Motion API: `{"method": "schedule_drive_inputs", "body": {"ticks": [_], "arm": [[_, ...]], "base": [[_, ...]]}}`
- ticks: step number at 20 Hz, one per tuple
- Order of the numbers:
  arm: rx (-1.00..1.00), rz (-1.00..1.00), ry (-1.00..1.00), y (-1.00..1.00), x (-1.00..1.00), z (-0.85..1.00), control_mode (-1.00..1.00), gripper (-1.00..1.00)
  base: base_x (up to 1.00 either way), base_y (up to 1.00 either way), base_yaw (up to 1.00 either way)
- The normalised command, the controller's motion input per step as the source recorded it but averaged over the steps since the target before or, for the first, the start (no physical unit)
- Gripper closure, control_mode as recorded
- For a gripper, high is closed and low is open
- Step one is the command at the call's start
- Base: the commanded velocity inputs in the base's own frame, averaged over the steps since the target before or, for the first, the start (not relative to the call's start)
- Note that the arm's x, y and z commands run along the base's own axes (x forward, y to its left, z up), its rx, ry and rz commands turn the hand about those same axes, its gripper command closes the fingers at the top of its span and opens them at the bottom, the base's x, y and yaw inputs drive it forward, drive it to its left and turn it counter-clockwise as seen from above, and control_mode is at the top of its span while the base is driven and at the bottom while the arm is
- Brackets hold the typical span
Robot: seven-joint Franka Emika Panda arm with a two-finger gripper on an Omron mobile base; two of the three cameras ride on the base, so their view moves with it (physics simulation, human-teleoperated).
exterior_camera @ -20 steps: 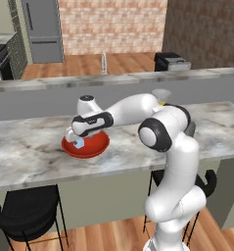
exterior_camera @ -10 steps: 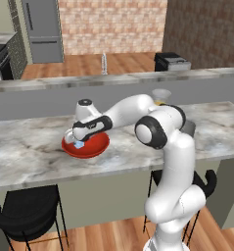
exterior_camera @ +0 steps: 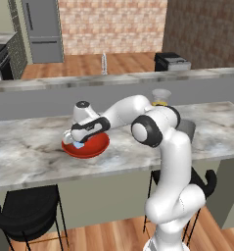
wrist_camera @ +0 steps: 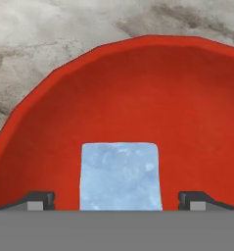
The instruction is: There are two ice cubes in the ice bowl. Place both ice cubes in the glass cup.
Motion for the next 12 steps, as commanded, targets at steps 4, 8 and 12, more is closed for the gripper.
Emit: {"method": "schedule_drive_inputs", "body": {"ticks": [4, 8, 12], "arm": [[0.00, 0.00, 0.00, 0.07, 0.13, -0.17, -1.00, -1.00], [0.00, 0.00, 0.03, 0.06, 0.02, -0.20, -1.00, -1.00], [0.00, 0.00, 0.07, 0.05, 0.00, -0.21, -1.00, -1.00]], "base": [[0.00, 0.00, 0.00], [0.00, 0.00, 0.00], [0.00, 0.00, 0.00]]}}
